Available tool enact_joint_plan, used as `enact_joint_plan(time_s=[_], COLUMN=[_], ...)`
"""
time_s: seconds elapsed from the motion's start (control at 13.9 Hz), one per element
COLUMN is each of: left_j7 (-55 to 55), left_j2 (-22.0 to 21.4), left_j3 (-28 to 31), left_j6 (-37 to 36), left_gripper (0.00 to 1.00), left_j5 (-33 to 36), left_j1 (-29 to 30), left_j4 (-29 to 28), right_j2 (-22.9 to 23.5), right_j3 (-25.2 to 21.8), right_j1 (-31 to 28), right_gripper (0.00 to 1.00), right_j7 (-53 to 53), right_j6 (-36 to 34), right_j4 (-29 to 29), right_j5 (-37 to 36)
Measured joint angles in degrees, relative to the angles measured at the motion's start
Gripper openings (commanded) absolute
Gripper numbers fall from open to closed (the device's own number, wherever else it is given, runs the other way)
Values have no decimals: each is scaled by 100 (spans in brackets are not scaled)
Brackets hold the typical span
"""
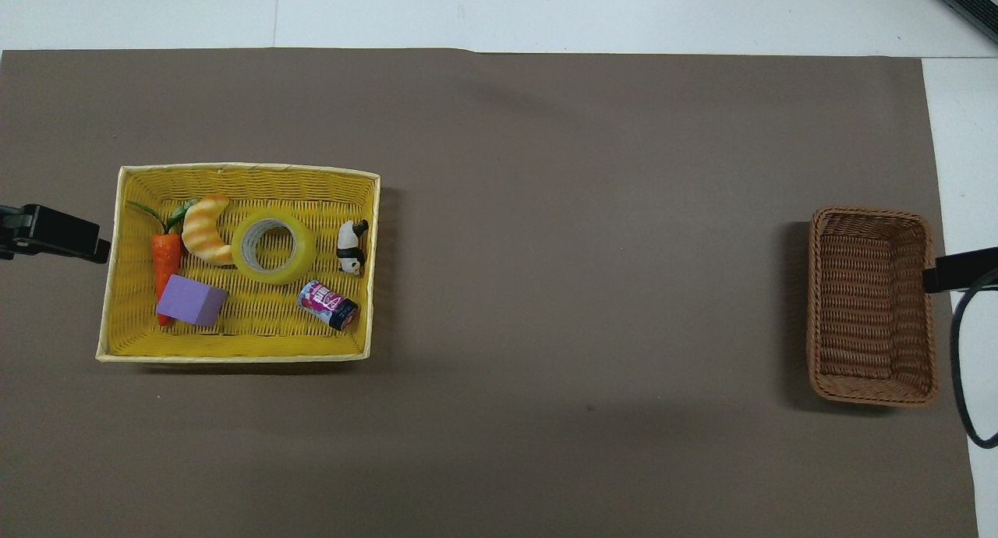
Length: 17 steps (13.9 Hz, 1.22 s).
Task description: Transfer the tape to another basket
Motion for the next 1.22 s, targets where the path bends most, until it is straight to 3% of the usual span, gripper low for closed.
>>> enact_joint_plan(time_s=[1.22], left_j7=[-2], left_j2=[-9], left_j3=[-132], left_j6=[-58], left_gripper=[100], left_j5=[216], left_j1=[-59], left_j4=[81], right_j2=[0], right_j3=[0], right_j1=[0], right_gripper=[100], right_j7=[0], right_j6=[0], right_j4=[-1], right_j5=[3])
